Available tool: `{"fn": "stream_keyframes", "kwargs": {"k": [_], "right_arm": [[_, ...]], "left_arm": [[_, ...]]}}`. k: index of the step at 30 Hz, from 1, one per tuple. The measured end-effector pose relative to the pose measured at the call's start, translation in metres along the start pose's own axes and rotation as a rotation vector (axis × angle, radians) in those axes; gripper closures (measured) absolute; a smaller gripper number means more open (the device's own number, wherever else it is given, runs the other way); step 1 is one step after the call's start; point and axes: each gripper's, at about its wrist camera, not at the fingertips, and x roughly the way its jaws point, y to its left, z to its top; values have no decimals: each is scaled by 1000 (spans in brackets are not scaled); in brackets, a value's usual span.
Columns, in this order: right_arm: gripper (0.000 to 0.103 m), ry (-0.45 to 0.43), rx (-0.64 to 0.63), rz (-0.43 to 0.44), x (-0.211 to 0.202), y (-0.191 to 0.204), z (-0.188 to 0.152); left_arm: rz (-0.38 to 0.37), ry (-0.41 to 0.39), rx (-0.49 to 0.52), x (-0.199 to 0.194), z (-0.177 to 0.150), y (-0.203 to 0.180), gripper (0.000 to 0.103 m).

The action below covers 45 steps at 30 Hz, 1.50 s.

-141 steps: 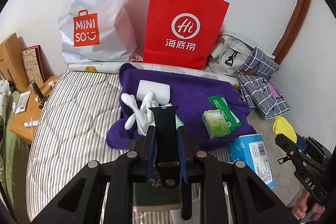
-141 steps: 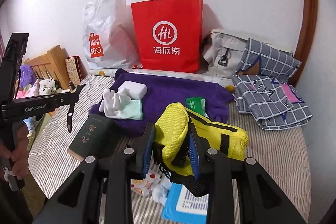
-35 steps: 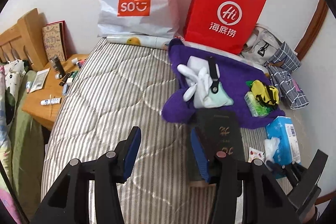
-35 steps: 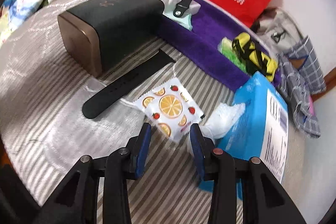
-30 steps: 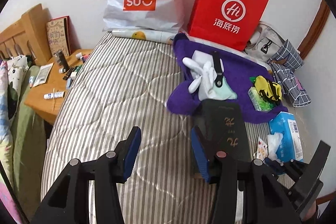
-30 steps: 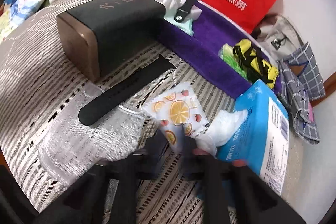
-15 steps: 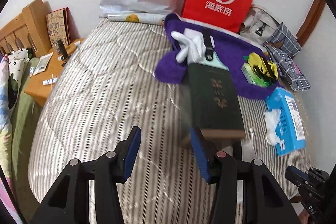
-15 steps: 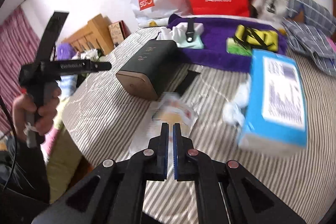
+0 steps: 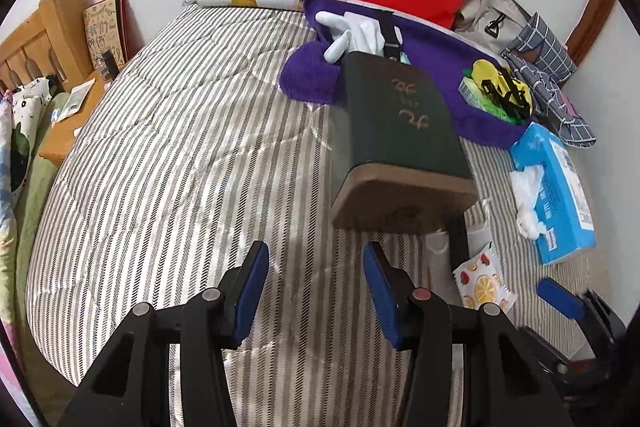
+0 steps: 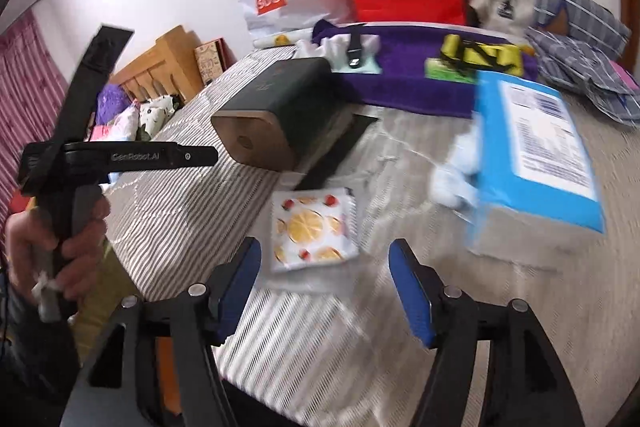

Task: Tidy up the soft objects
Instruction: 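Grasp the white orange-print snack packet with the right tool, then grasp the white mesh bag with the left tool while the right tool holds the snack packet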

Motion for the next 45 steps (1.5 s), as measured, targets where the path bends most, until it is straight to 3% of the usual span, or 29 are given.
{"fn": "stream_keyframes", "kwargs": {"k": [3, 7, 10, 14, 20, 25, 28, 33, 35, 40, 45], "right_arm": [[37, 18, -12, -13, 18, 10, 5], [37, 76, -47, -103, 41, 15, 7], [36, 69, -94, -165, 49, 24, 6], [67, 62, -111, -152, 47, 29, 9], [67, 31, -48, -97, 30, 21, 10], [67, -12, 3, -106, 9, 11, 5], [67, -26, 28, -130, -2, 0, -2], [67, -31, 56, -195, -16, -21, -21], [67, -27, 88, -193, -19, -31, -31], [67, -15, 125, -214, -22, -47, -49], [67, -28, 147, -244, -30, -63, -58]], "left_arm": [[3, -1, -5, 1, -1, 8, 56], [-9, 7, 20, 4, -4, 13, 56], [-17, 14, 28, 8, -5, 14, 56], [-26, 24, 37, 12, -7, 14, 56], [-37, 35, 58, 14, -14, 10, 56], [-37, 43, 90, 15, -20, -3, 56], [-75, 51, 107, 15, -21, -15, 55], [-78, 46, 149, 17, -28, -40, 48], [-85, 41, 173, 19, -32, -53, 37], [-86, 44, 216, 22, -38, -81, 26], [-64, 55, 197, 27, -38, -95, 10]]}}
